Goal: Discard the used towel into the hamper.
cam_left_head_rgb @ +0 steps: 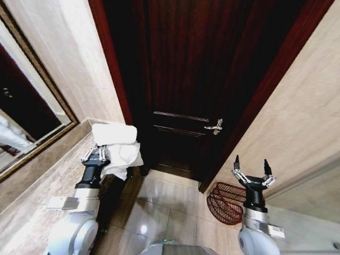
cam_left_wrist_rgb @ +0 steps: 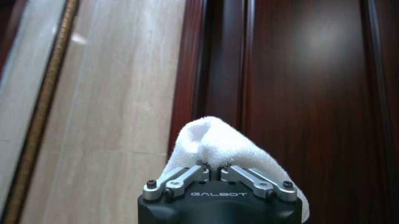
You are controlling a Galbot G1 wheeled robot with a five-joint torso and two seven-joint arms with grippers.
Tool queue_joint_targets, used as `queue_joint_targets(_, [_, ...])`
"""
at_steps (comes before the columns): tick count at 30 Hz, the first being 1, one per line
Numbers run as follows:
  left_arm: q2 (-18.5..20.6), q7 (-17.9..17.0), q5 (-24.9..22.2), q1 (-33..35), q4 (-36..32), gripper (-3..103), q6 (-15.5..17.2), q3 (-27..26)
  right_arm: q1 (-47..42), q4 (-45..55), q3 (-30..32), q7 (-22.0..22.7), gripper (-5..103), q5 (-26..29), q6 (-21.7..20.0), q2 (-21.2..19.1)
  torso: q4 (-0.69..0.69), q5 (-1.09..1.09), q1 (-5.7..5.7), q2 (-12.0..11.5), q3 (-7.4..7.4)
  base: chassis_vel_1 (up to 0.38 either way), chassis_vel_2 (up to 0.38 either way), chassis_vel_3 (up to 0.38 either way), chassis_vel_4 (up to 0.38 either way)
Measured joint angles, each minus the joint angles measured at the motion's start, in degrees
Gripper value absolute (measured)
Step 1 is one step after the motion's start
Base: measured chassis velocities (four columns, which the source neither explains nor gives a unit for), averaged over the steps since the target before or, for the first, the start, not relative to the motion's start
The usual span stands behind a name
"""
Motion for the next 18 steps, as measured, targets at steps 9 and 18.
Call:
queue_joint_targets(9, [0.13, 0.07, 0.20, 0.03, 0.00, 4, 0.00, 0.23, 0.23, -0.06, 0.09, 0.20, 100, -0.11, 0.00, -0.08, 0.00, 0.00, 0.00, 0.01, 0.00, -0.075, -0.076, -0.065, -0.081])
queue_joint_targets(18, [-0.16, 0.38, 0.99, 0.49, -0.01, 4, -0.13, 0.93, 0.22, 0.12, 0.19, 0.20, 100, -0.08, 0.00, -0.19, 0.00, 0.00, 0.01, 0.01, 0.00, -0.118, -0.114, -0.108, -0.107])
